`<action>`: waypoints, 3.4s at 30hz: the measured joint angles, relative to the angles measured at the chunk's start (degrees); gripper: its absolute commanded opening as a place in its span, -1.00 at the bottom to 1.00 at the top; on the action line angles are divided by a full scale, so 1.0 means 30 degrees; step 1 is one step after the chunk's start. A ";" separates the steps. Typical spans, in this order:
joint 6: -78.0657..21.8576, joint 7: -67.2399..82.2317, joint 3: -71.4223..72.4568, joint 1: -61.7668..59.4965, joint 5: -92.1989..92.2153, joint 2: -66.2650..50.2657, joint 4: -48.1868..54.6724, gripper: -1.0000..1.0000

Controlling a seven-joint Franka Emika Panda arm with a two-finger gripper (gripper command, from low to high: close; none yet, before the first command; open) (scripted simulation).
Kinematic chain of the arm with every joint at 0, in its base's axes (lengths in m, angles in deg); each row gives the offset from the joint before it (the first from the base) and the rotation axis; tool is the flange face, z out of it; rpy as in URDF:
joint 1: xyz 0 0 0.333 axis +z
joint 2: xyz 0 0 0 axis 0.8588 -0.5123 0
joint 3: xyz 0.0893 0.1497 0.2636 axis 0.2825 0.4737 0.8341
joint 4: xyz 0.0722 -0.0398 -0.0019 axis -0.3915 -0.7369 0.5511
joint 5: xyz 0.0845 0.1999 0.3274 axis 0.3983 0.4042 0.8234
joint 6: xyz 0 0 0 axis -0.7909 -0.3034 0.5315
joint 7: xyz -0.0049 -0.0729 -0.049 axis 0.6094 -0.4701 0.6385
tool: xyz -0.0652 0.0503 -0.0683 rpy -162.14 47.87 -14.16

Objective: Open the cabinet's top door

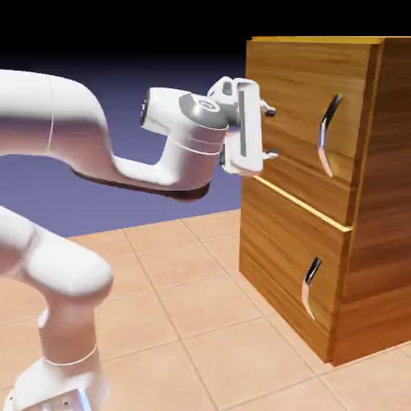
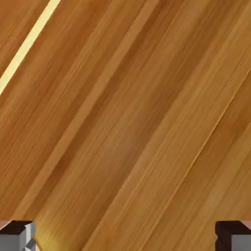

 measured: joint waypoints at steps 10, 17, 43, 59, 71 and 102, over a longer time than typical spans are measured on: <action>-0.0284 0.3388 -0.2825 0.2480 -0.8306 0.1116 0.1381 0.00; -0.0483 0.5760 -0.4802 0.4215 -1.4120 0.1897 0.2347 0.00; -0.6259 0.9019 0.2606 -0.2611 -0.7149 0.3782 -0.3466 -1.00; -1.3163 1.3773 1.2955 -0.5311 0.6117 0.9605 -0.8165 -1.00; -2.0406 1.4506 2.1259 -0.4455 1.4620 0.9429 -0.6865 -1.00; -3.8046 1.5368 3.8472 -2.0898 2.5298 0.4807 1.2544 -1.00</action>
